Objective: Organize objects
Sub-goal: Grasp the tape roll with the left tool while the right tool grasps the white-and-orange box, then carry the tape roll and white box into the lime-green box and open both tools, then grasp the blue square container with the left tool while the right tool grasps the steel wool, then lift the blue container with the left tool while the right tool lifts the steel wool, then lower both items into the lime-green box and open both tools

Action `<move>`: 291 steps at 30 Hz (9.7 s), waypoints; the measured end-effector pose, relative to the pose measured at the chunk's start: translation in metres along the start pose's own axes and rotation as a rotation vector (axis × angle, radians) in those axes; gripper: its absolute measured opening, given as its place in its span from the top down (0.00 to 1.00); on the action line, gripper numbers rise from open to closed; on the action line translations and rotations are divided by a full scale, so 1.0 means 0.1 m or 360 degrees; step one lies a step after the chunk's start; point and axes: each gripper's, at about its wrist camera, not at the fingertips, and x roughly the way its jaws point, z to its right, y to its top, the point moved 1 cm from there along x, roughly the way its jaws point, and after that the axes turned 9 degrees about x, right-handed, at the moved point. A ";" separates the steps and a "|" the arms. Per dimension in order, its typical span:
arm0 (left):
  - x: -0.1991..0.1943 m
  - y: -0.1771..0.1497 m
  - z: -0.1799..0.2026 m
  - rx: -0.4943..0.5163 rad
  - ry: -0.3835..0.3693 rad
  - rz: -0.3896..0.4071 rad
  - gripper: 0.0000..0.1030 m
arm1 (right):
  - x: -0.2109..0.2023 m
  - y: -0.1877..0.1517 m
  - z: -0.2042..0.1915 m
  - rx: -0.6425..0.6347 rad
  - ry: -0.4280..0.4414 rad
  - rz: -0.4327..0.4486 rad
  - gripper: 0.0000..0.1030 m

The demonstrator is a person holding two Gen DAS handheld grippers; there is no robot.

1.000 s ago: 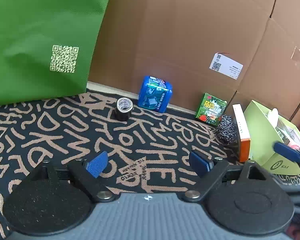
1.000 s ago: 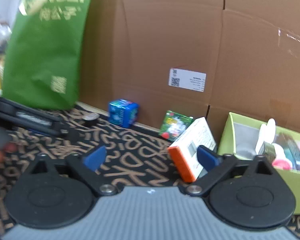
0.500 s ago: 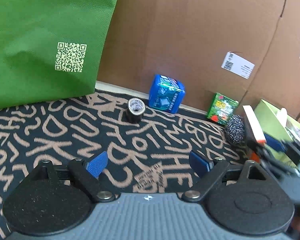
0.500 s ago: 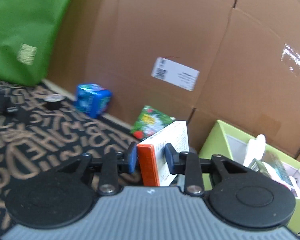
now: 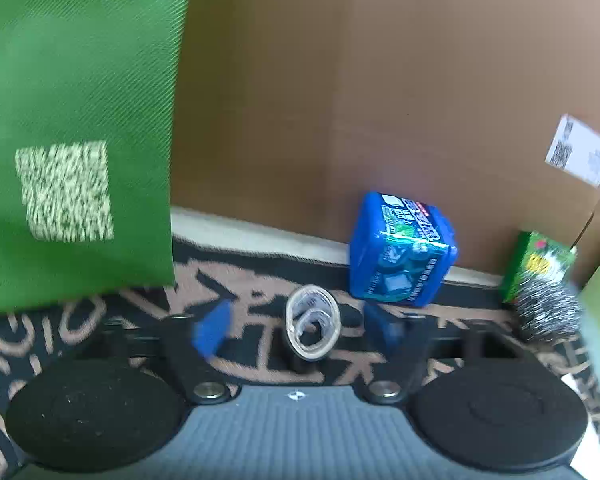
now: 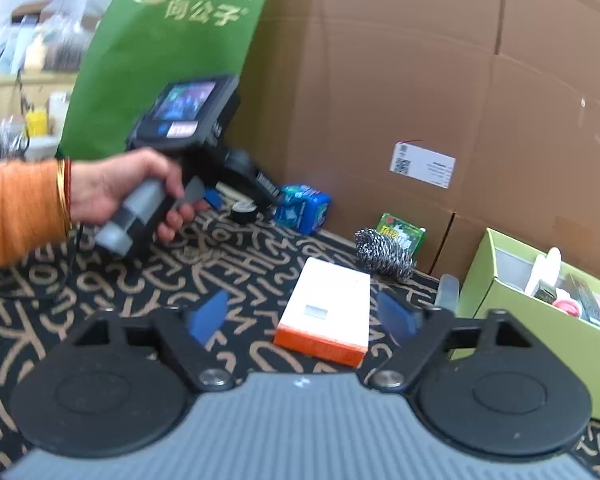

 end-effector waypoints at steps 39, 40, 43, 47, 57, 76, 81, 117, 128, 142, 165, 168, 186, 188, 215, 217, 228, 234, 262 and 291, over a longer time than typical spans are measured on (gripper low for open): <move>-0.97 -0.73 0.85 0.0407 -0.0335 -0.0087 0.38 | 0.27 0.00 0.36 0.0253 0.0000 -0.0366 0.20; -0.96 -0.73 0.85 0.0410 -0.0332 -0.0086 0.38 | 0.30 0.00 0.36 0.0248 0.0002 -0.0365 0.20; -0.94 -0.71 0.86 0.0408 -0.0332 -0.0090 0.40 | 0.38 0.02 0.36 0.0246 0.0001 -0.0378 0.21; -0.93 -0.70 0.87 0.0415 -0.0331 -0.0090 0.40 | 0.44 0.03 0.36 0.0257 0.0028 -0.0390 0.21; -0.95 -0.71 0.76 0.0360 -0.0385 -0.0079 0.63 | 0.46 -0.04 0.38 0.0290 0.0069 -0.0402 0.36; -1.35 -0.48 1.23 0.0459 -0.0557 0.0057 0.70 | -0.11 0.12 0.71 0.0481 0.0080 -0.0133 0.36; -1.53 -0.20 1.66 0.0534 -0.0690 0.0156 0.70 | -0.47 0.26 1.07 0.0569 -0.0057 0.0060 0.36; -0.77 0.36 3.06 0.0526 -0.0712 0.0261 0.16 | -0.10 0.13 2.84 0.0693 -0.0780 0.0135 0.00; -1.36 -0.02 2.29 0.0249 -0.0664 0.0299 0.11 | -0.70 0.45 2.14 0.0619 -0.0663 0.0318 0.00; -1.34 -0.73 1.12 0.0022 -0.0340 0.0101 0.11 | -0.14 0.34 0.95 0.0456 -0.0199 0.0011 0.00; -0.20 0.13 0.49 -0.0088 -0.0068 0.0144 0.11 | 1.52 0.70 0.49 0.0221 -0.0268 -0.0172 0.03; 0.02 0.22 0.56 -0.0063 -0.0078 0.0116 0.11 | 1.71 0.68 0.55 0.0212 -0.0270 -0.0220 0.03; -0.34 0.01 0.67 0.0132 -0.0180 0.0054 0.39 | 1.32 0.63 0.74 0.0328 -0.0176 -0.0203 0.47; -0.55 -0.09 0.72 0.0166 -0.0202 0.0057 0.40 | 1.06 0.63 0.73 0.0321 -0.0156 -0.0167 0.47; -1.34 -0.95 0.99 0.0034 -0.0383 -0.0025 0.24 | -0.12 -0.03 0.83 0.0602 -0.0007 -0.0302 0.04; -1.34 -0.97 1.01 0.0056 -0.0381 -0.0008 0.22 | -0.06 -0.06 0.88 0.0637 0.0008 -0.0353 0.00; -1.33 -1.00 1.02 0.0120 -0.0376 0.0048 0.19 | 0.15 -0.06 0.80 0.0530 0.0055 -0.0458 0.00; -1.34 -1.03 1.05 0.0174 -0.0358 0.0073 0.18 | 0.19 -0.06 0.67 0.0373 0.0016 -0.0517 0.00; -1.56 -0.65 1.40 0.0320 -0.0570 0.0106 0.40 | -0.38 0.09 1.02 0.0476 0.0057 -0.0105 0.50; -0.69 0.60 2.55 0.0290 -0.0778 0.0374 0.08 | 0.38 0.47 2.44 0.0560 -0.0559 0.0052 0.01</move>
